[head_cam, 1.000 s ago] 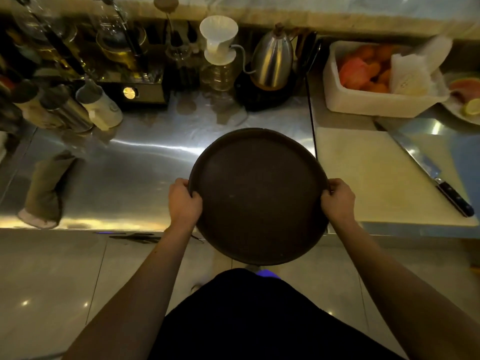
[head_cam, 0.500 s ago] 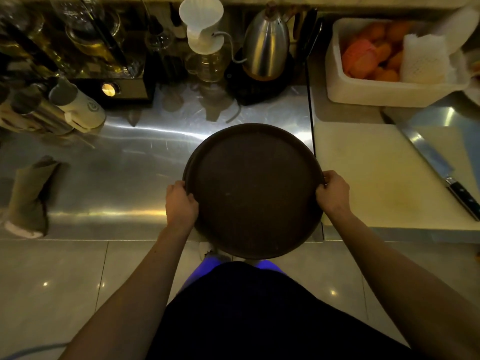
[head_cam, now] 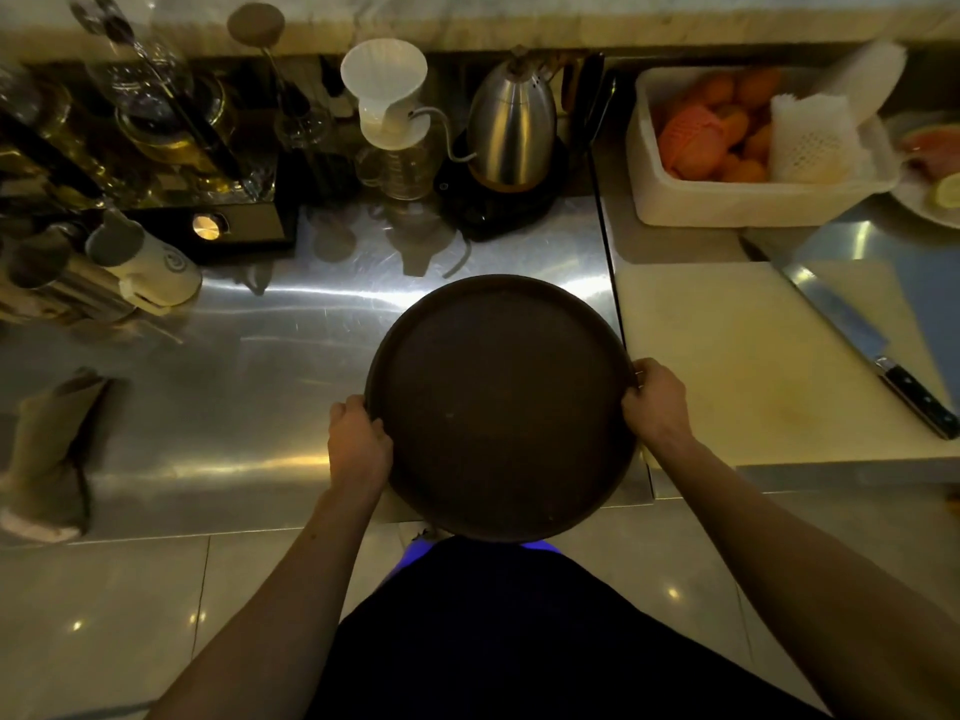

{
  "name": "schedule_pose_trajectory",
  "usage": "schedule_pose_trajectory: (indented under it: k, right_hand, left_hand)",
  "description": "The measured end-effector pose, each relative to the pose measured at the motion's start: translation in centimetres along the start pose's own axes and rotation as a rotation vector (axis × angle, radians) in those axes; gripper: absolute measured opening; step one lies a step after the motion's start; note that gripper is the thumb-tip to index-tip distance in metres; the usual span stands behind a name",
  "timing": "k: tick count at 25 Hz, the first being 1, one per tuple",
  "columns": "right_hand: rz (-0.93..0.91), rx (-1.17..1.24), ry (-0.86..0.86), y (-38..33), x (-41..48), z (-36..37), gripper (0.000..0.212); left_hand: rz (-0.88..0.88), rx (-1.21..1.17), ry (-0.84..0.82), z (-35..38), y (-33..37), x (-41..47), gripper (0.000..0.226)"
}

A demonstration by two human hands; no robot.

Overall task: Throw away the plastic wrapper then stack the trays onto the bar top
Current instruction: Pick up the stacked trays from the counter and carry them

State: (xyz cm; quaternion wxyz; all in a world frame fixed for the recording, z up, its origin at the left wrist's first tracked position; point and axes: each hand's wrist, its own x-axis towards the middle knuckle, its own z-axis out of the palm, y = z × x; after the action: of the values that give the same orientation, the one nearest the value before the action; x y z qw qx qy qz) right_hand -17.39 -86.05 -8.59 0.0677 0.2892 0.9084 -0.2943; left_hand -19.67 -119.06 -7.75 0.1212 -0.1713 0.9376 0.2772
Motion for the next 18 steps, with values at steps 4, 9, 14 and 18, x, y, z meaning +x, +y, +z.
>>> schedule_pose_trajectory:
  k: [4,9,14,18]
  right_hand:
    - [0.010,-0.044,-0.022,-0.07,0.18,0.43,0.036]
    - [0.012,-0.056,-0.029,0.09,0.14,0.68,0.038]
    - [0.039,-0.047,-0.016,-0.17,0.23,0.53,0.036]
    - [0.045,-0.033,-0.027,-0.14,0.03,0.64,0.037]
  left_hand:
    - [-0.004,0.015,0.000,-0.22,-0.19,0.08,0.030]
    - [-0.009,0.023,-0.015,-0.47,-0.56,0.51,0.030]
    - [0.004,0.039,-0.026,-0.45,-0.73,0.80,0.030]
    - [0.007,0.041,-0.026,-0.27,-0.96,0.83,0.028]
